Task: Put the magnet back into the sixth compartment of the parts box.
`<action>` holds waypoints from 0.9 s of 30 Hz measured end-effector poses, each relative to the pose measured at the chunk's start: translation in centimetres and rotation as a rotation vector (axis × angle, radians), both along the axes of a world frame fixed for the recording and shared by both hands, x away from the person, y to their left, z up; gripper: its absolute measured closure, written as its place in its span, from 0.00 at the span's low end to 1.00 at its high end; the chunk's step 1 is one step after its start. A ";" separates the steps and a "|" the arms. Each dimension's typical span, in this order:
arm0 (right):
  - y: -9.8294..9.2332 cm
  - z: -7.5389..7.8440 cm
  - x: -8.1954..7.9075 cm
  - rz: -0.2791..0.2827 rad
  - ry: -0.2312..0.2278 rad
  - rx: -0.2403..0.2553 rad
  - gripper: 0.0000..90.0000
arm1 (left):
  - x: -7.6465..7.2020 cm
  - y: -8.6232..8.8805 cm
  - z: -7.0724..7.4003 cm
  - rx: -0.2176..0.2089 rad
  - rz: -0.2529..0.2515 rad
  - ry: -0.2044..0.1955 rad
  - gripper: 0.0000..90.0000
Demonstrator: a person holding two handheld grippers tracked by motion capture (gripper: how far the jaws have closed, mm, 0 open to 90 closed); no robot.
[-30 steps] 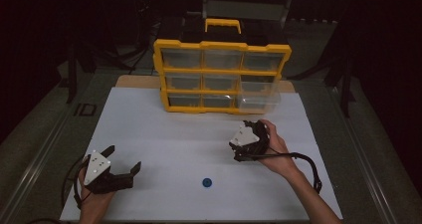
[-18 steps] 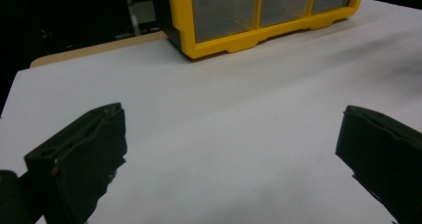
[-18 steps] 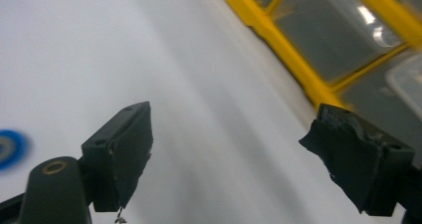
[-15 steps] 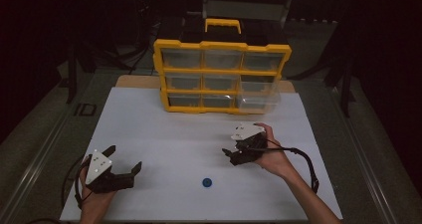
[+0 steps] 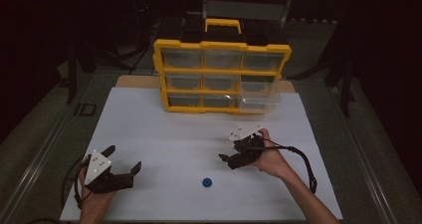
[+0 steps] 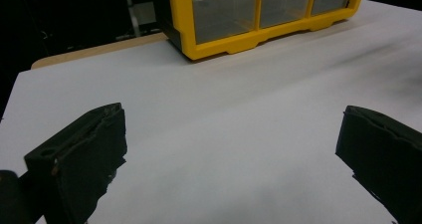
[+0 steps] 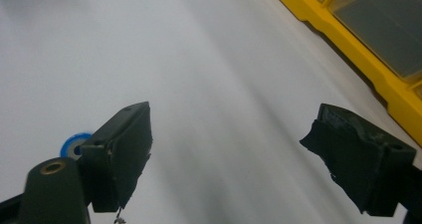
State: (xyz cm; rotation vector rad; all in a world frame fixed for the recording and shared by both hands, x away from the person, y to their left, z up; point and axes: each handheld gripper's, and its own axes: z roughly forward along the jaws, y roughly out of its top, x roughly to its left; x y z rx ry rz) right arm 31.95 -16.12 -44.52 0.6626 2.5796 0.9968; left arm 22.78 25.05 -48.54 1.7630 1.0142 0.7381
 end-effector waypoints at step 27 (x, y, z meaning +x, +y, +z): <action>0.6 -1.0 -0.2 0.059 0.116 0.001 0.17 | 0.0 0.0 0.0 0.002 -0.001 0.002 0.00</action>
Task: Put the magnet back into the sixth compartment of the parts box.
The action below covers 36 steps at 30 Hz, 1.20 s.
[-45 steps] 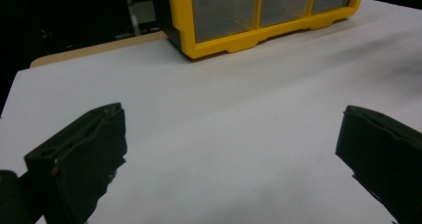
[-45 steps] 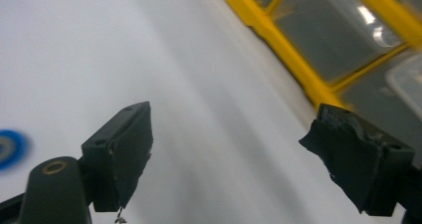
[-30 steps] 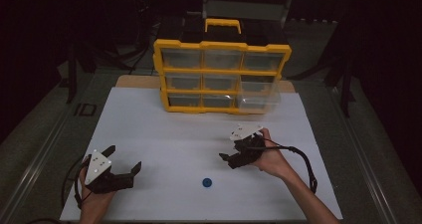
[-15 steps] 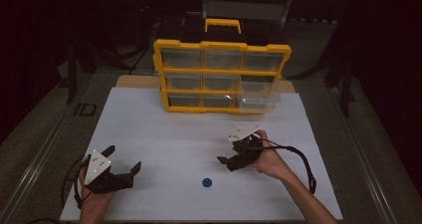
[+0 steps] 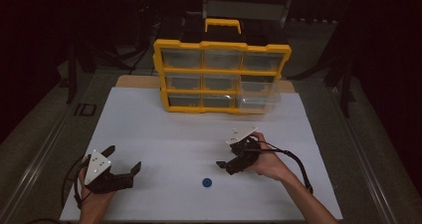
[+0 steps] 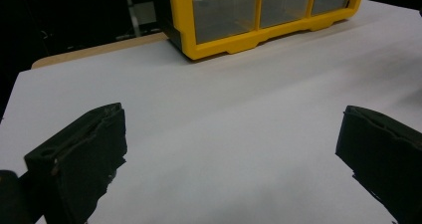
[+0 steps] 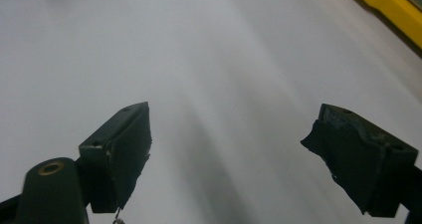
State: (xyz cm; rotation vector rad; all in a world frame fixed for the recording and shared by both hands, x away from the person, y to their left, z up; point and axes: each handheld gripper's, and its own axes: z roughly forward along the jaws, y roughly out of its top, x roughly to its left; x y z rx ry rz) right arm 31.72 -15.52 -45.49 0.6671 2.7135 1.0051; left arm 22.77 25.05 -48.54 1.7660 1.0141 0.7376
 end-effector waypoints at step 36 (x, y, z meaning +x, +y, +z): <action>1.2 -0.2 -0.1 0.075 0.089 -0.019 0.13 | 0.0 0.0 0.0 0.001 0.000 0.000 0.00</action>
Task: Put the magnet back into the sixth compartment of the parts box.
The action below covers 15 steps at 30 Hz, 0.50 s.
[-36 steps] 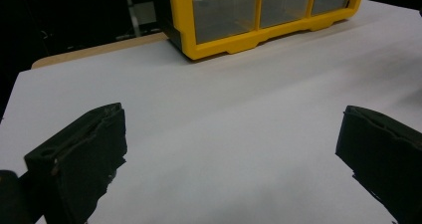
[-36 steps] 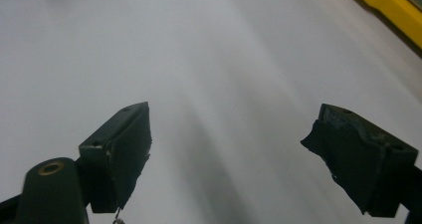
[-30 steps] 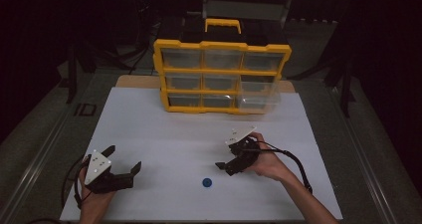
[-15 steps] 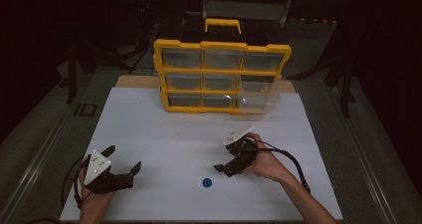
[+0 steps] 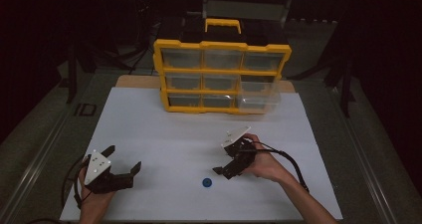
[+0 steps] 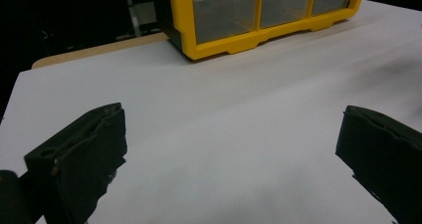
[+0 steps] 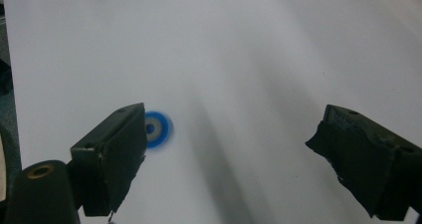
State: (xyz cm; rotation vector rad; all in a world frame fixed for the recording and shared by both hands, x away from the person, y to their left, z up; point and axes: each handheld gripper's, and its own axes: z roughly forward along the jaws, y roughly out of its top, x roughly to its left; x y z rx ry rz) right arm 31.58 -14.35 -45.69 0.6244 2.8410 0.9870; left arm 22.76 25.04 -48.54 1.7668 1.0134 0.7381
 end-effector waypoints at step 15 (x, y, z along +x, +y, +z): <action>0.7 -0.4 -0.3 0.041 0.025 -0.029 0.12 | 0.1 0.0 0.0 0.000 -0.002 0.003 0.00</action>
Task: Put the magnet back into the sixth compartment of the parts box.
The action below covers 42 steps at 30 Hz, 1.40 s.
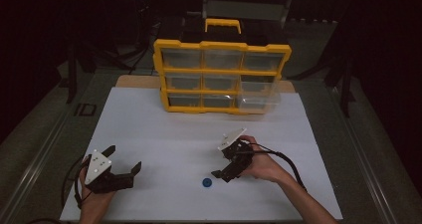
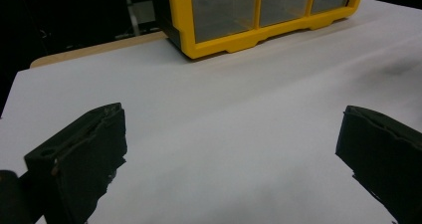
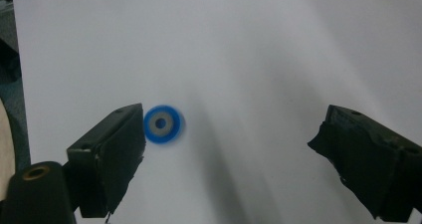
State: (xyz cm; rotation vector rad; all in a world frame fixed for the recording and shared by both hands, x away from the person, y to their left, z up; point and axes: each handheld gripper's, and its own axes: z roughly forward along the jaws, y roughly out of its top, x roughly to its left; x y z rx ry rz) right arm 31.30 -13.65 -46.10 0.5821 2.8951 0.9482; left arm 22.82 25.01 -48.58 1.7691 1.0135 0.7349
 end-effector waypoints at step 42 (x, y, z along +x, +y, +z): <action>3.3 -2.3 -2.5 0.114 0.028 -0.144 0.15 | -0.1 0.1 0.0 -0.001 0.004 -0.001 0.00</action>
